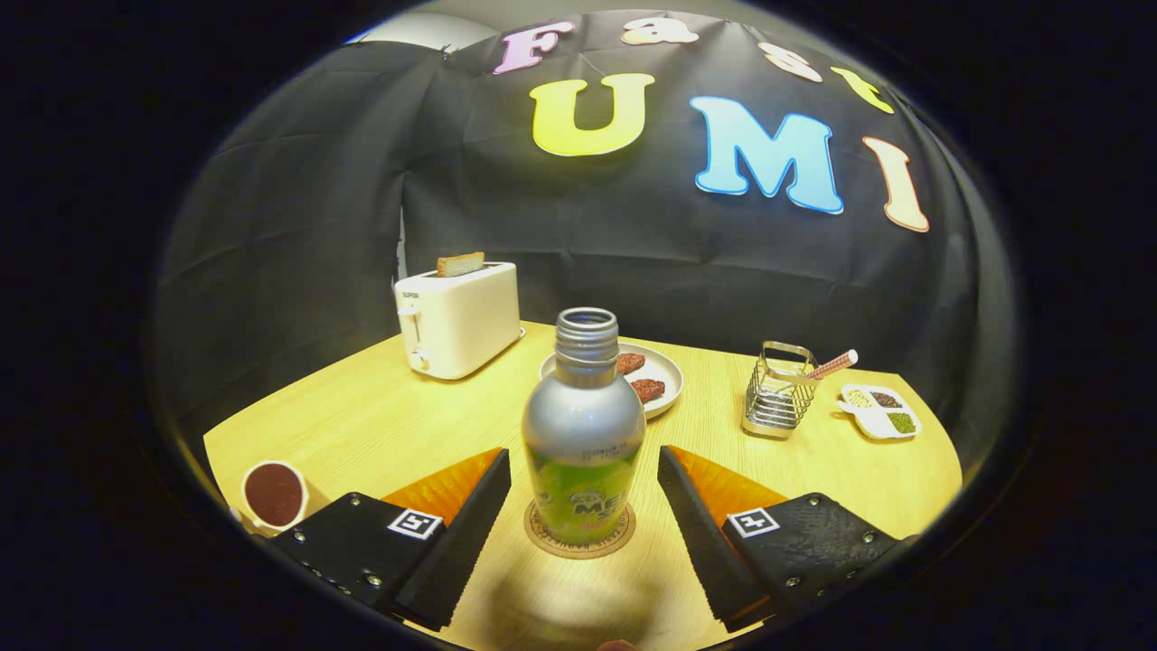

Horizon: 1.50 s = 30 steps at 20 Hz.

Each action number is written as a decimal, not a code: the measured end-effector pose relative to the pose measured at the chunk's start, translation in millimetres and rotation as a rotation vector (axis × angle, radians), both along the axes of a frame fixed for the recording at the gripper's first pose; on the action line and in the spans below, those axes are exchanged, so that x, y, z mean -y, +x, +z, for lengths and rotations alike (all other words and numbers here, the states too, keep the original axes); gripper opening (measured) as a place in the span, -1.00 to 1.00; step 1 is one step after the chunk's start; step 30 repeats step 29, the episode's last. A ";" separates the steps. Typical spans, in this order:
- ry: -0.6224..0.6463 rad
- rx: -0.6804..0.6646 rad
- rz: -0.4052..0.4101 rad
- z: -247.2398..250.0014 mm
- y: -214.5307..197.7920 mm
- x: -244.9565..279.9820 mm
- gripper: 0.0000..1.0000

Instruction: Take the bottle from table, then pour the juice into the cup, finally place the bottle on the coaster

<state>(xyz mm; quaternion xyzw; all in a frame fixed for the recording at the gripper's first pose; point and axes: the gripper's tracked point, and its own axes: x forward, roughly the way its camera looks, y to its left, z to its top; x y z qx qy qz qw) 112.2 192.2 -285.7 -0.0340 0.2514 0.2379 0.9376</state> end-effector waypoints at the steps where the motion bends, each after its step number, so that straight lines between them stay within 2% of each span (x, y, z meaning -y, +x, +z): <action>1: -0.003 0.008 0.001 11.1 -6.0 3.3 0.98; 10: 0.056 0.174 -0.086 138.3 -52.4 38.4 0.98; 13: 0.045 0.192 -0.093 158.2 -66.6 53.1 0.98; 18: 0.063 0.264 -0.219 197.3 -81.0 100.9 0.95; 21: 0.068 0.298 -0.289 208.7 -94.4 123.8 0.95; 30: 0.104 0.283 -0.361 209.4 -107.0 151.0 0.95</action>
